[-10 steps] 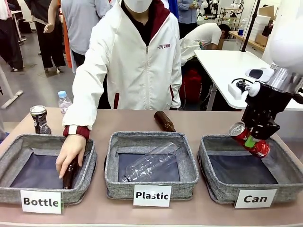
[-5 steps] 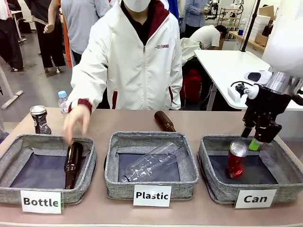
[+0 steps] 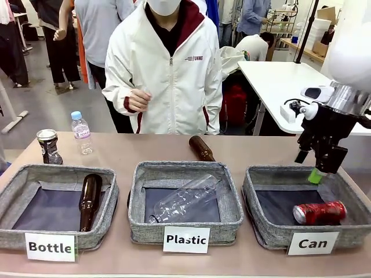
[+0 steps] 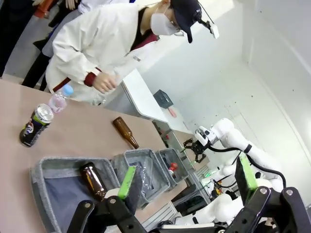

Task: Sort the can waste into the basket.
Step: Pick up the can waste from the table and place it in the right Fabric basket.

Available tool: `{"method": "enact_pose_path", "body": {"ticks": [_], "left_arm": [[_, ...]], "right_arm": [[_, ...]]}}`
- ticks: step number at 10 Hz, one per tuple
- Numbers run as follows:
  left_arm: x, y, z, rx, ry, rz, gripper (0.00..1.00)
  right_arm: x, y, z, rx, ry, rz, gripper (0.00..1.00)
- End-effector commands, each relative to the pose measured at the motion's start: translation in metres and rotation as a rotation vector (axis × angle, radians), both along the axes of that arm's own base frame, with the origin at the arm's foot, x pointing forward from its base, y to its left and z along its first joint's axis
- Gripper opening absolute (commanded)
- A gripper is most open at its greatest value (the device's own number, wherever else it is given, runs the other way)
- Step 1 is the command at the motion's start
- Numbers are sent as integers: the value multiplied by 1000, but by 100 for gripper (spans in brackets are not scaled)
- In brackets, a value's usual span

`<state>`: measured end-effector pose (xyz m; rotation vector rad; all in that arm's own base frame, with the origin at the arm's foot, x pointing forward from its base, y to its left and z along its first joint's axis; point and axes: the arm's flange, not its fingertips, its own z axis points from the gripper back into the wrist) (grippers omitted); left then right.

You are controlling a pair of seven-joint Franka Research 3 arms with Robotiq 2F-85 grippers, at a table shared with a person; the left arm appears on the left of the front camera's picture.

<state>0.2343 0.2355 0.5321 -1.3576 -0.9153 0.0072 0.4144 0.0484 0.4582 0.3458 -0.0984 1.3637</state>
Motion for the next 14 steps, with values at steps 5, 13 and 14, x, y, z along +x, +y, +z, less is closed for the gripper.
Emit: {"method": "enact_pose_path", "body": {"ticks": [5, 13, 14], "left_arm": [[40, -111, -11, -52, -45, -321, 100], [99, -158, -74, -1, 126, -459, 100], [99, -158, -74, -1, 126, -459, 100]], "right_arm": [[25, -76, 4, 1133, 79, -743, 100], [2, -97, -33, 1185, 277, -761, 100], [2, -97, -33, 1185, 277, -761, 100]]}}
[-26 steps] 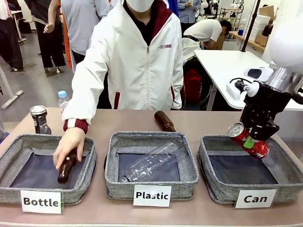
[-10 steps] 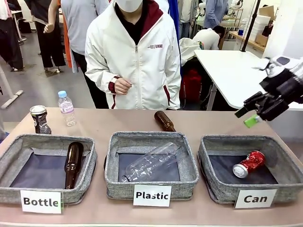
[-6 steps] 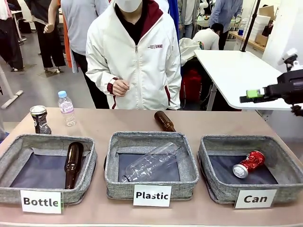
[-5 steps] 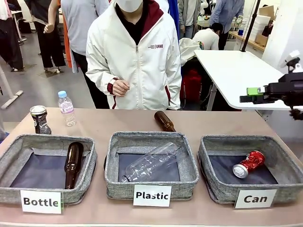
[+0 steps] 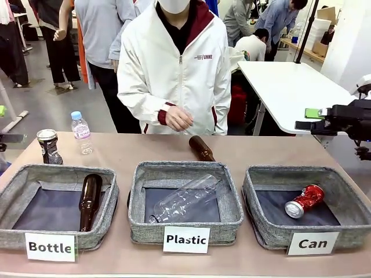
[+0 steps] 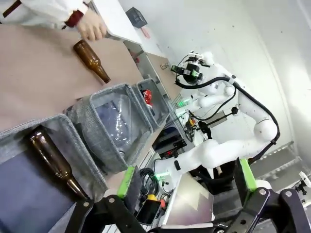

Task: Sort the can waste into the basket.
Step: Pick up the can waste from the table and place it in the right Fabric basket.

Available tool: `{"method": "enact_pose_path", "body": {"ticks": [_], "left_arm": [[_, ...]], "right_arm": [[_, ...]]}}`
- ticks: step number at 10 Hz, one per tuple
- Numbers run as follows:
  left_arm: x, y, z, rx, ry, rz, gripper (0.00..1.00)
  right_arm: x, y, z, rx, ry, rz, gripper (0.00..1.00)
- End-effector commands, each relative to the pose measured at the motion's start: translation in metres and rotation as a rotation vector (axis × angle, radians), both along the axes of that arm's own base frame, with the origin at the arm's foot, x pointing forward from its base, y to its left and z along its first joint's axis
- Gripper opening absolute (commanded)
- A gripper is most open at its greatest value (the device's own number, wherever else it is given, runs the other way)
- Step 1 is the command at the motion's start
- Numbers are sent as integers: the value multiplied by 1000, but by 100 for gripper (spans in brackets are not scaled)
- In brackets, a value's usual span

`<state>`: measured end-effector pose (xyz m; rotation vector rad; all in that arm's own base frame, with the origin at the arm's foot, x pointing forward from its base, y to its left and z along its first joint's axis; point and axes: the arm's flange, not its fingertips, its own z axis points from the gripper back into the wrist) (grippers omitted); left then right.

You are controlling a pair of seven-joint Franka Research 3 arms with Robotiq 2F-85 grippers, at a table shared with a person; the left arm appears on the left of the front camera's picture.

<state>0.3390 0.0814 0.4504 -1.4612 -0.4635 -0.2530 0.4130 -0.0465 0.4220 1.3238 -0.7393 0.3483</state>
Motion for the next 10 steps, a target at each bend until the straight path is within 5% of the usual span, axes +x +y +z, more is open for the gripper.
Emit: {"method": "enact_pose_path", "body": {"ticks": [1, 8, 10], "left_arm": [[-5, -4, 8, -64, -15, -5, 100], [-2, -3, 6, -39, -16, -10, 100], [38, 23, 20, 250, 139, 59, 100]], "right_arm": [[4, -2, 3, -2, -5, 7, 100], [4, -2, 3, -2, -5, 7, 100], [4, -2, 3, -2, -5, 7, 100]]}}
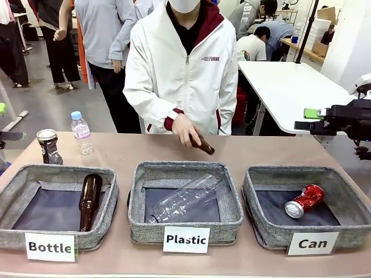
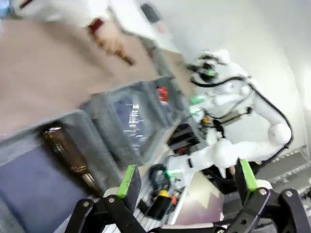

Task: Sort the can waste into the basket.
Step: Pick up the can waste from the table and place it in the right Fabric basket.

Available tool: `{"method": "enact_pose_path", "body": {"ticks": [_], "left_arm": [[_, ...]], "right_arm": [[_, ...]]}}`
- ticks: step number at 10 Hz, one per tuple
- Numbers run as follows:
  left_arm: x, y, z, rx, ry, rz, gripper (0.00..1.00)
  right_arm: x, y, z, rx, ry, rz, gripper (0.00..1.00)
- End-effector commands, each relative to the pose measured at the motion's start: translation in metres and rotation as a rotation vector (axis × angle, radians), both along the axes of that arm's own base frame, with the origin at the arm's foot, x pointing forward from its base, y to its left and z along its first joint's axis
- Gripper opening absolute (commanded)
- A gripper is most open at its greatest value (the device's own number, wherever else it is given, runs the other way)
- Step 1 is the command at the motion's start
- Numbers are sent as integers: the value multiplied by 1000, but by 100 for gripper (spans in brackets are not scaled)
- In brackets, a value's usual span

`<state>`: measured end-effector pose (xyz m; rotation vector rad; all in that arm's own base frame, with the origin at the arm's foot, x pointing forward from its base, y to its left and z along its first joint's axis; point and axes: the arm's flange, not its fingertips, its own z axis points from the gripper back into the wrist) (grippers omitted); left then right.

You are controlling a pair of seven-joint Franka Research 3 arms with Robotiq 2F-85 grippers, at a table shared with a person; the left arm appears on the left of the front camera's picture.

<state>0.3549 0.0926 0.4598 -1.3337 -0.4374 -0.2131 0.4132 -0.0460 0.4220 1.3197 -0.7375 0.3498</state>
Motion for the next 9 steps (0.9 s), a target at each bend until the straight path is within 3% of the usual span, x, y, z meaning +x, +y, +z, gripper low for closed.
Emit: {"method": "enact_pose_path", "body": {"ticks": [1, 4, 5, 6, 7, 8, 9], "left_arm": [[42, 28, 12, 157, 137, 30, 100], [110, 56, 1, 335, 193, 294, 100], [128, 63, -2, 374, 175, 301, 100], [134, 65, -3, 364, 179, 174, 100], [122, 79, 3, 285, 150, 15, 100], [85, 108, 16, 307, 127, -74, 100], [44, 144, 23, 303, 144, -30, 100]], "right_arm": [[3, -2, 3, 2, -6, 7, 100], [3, -2, 3, 2, -6, 7, 100], [3, -2, 3, 2, -6, 7, 100], [3, -2, 3, 2, -6, 7, 100], [3, -2, 3, 2, -6, 7, 100], [3, -2, 3, 2, -6, 7, 100], [3, -2, 3, 2, -6, 7, 100]]}}
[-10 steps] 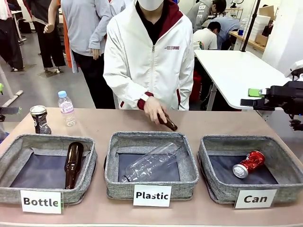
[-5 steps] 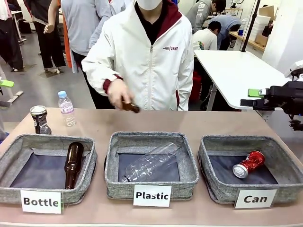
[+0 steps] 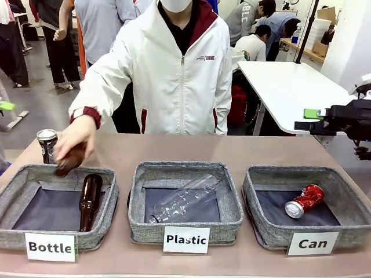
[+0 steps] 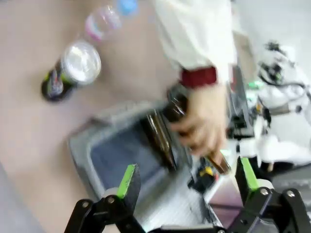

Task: Sort the can waste into the basket.
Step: Pick up the can waste from the table and place it in the right Fabric basket.

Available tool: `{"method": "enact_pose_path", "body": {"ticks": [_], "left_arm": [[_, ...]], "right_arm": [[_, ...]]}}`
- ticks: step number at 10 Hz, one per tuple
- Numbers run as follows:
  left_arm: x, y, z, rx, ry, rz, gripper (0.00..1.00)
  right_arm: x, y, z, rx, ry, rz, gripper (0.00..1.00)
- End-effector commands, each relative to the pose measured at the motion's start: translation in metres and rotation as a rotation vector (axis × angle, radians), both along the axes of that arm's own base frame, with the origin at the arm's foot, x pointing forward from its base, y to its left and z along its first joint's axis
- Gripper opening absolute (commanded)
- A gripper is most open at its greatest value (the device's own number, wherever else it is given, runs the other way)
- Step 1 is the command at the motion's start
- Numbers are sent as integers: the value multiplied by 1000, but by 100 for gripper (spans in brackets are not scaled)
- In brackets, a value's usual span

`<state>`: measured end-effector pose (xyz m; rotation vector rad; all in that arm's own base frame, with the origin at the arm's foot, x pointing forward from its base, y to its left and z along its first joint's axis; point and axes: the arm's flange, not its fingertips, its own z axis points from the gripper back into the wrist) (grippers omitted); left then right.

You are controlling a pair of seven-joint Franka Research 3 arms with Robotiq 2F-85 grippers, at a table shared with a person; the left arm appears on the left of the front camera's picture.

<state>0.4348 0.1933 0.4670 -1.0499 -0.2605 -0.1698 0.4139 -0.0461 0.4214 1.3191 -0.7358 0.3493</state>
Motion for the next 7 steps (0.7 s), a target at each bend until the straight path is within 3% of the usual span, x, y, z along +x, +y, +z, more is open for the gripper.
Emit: {"method": "enact_pose_path", "body": {"ticks": [1, 3, 4, 6, 7], "left_arm": [[-76, 73, 16, -5, 9, 47, 100], [-152, 106, 11, -61, -75, 158, 100], [-176, 120, 7, -85, -120, 215, 100], [-205, 135, -5, -117, -127, 312, 100], [-207, 133, -9, -117, -128, 311, 100]], "right_arm": [[3, -2, 4, 3, -7, 6, 100], [3, -2, 4, 3, -7, 6, 100], [3, -2, 4, 3, -7, 6, 100], [3, -2, 4, 3, -7, 6, 100], [3, -2, 4, 3, -7, 6, 100]]}}
